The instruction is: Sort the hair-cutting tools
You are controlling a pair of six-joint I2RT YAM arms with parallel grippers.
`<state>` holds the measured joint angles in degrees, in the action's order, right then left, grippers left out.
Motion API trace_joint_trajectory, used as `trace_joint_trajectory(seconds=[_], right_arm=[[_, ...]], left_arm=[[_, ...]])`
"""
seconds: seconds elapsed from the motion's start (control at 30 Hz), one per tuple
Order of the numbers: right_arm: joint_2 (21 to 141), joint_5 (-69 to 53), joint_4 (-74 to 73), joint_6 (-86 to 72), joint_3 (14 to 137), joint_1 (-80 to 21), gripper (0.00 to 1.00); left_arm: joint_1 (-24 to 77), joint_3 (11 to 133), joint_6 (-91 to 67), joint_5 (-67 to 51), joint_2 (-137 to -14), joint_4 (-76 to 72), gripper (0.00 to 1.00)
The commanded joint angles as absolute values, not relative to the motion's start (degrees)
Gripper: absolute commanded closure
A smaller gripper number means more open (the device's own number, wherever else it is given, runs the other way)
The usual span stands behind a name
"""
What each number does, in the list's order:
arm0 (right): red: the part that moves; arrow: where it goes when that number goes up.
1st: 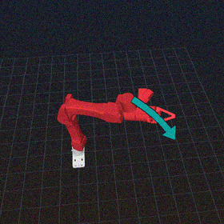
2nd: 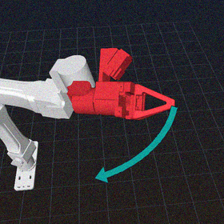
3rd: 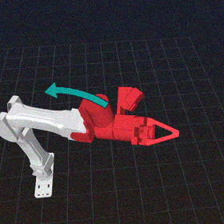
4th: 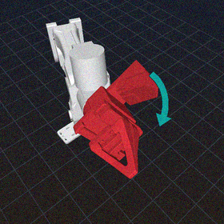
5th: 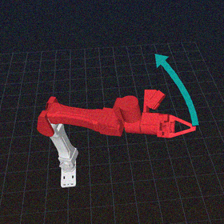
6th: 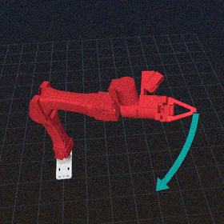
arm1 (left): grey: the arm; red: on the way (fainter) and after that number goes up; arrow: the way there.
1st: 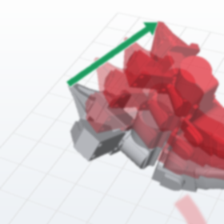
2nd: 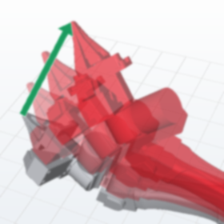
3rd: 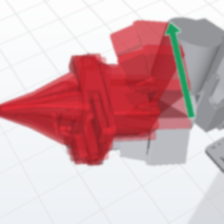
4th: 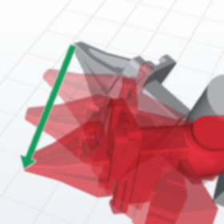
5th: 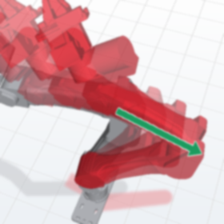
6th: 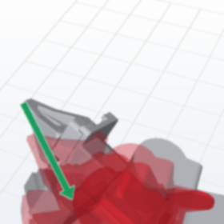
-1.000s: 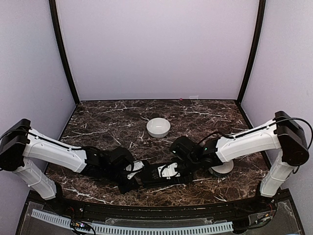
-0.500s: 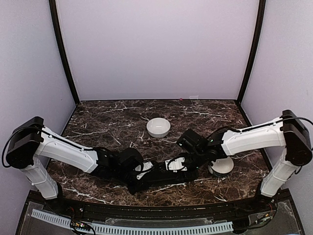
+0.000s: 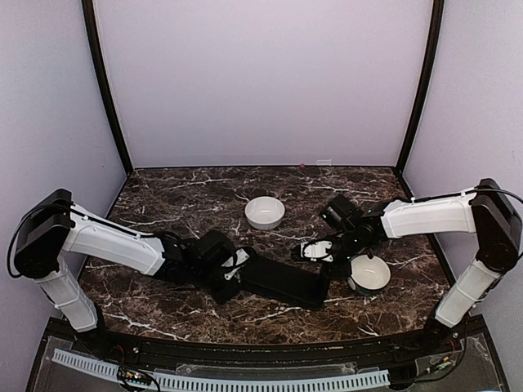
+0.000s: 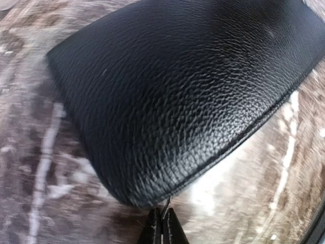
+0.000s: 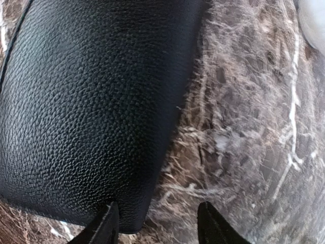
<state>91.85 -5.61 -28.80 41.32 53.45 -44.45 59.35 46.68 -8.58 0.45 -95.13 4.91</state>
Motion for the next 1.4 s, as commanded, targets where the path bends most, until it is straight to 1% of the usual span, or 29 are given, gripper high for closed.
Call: trace_joint_trajectory(seconds=[0.0, 0.07, 0.27, 0.37, 0.5, 0.63, 0.67, 0.8, 0.87, 1.1, 1.37], right_arm=[[94.9, -9.6, -29.4, 42.3, 52.3, -45.1, 0.43], [95.5, -12.0, -30.8, 41.6, 52.4, -46.9, 0.41], [95.4, -13.3, -33.9, 40.4, 52.9, -56.4, 0.42], [95.1, -15.0, -35.2, 39.7, 53.9, -59.0, 0.41], [94.3, -16.1, -37.2, 38.6, 55.9, -59.2, 0.41], [91.8, -12.2, -38.0, 38.3, 57.3, -59.2, 0.4], [89.1, -11.6, -37.8, 38.6, 57.2, -59.3, 0.39], [85.3, -6.6, -34.2, 42.9, 53.9, -60.9, 0.37], [85.7, -3.8, -32.8, 44.8, 52.9, -61.5, 0.37], [89.8, -0.8, -28.6, 46.8, 50.9, -63.5, 0.37], [96.3, 0.0, -23.5, 41.7, 50.3, -63.8, 0.42]], left_arm=[[56.1, 48.5, -7.8, 5.8, -93.9, 9.0, 1.0], [54.9, 49.2, -7.3, 6.5, -94.2, 8.7, 1.0], [54.1, 52.1, -5.2, 7.8, -97.9, 9.3, 1.0], [54.1, 52.3, -4.8, 7.5, -99.2, 8.6, 1.0], [54.1, 52.4, -4.2, 7.5, -99.9, 7.7, 1.0], [54.1, 52.3, -3.8, 7.7, -100.4, 7.0, 1.0], [54.1, 52.2, -3.7, 7.8, -100.6, 6.8, 1.0], [53.9, 51.8, -3.8, 7.7, -101.2, 5.9, 1.0], [53.8, 51.8, -3.9, 7.5, -101.5, 5.7, 1.0], [53.7, 51.3, -5.4, 6.0, -101.0, 5.5, 1.0], [55.1, 49.1, -5.0, -4.8, -99.8, 6.8, 1.0]])
